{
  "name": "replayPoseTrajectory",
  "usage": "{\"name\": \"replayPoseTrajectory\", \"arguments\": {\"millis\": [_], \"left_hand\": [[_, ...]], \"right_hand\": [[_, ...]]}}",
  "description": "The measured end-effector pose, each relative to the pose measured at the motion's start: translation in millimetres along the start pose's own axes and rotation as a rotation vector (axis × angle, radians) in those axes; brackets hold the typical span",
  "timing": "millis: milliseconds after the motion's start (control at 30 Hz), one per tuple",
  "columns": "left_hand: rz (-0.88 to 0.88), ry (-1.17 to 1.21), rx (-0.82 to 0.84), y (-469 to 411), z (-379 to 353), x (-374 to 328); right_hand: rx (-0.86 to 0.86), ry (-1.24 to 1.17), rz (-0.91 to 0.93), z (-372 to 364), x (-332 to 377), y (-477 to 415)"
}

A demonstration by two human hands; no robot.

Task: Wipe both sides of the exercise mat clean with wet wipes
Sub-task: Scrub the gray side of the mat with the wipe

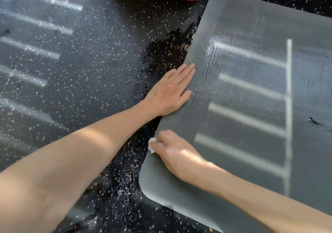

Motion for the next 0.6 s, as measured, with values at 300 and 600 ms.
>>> {"name": "replayPoseTrajectory", "arguments": {"millis": [300, 600], "left_hand": [[0.007, 0.113, 0.005, 4.5, 3.5, 0.7], [0.011, 0.136, -0.003, 3.7, 4.8, 1.9]], "right_hand": [[0.094, -0.077, 0.047, -46.3, 36.3, 15.8], [0.152, -0.125, 0.144, -57.5, 49.5, 28.8]]}}
Point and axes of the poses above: each hand's wrist, its own y-axis away from the middle knuckle, its own z-axis out of the back of the hand, x = y × z, the point moved 7 cm from there along -y, towards the middle knuckle, and after that the axes turned 9 degrees about x, right-handed, at the moved point
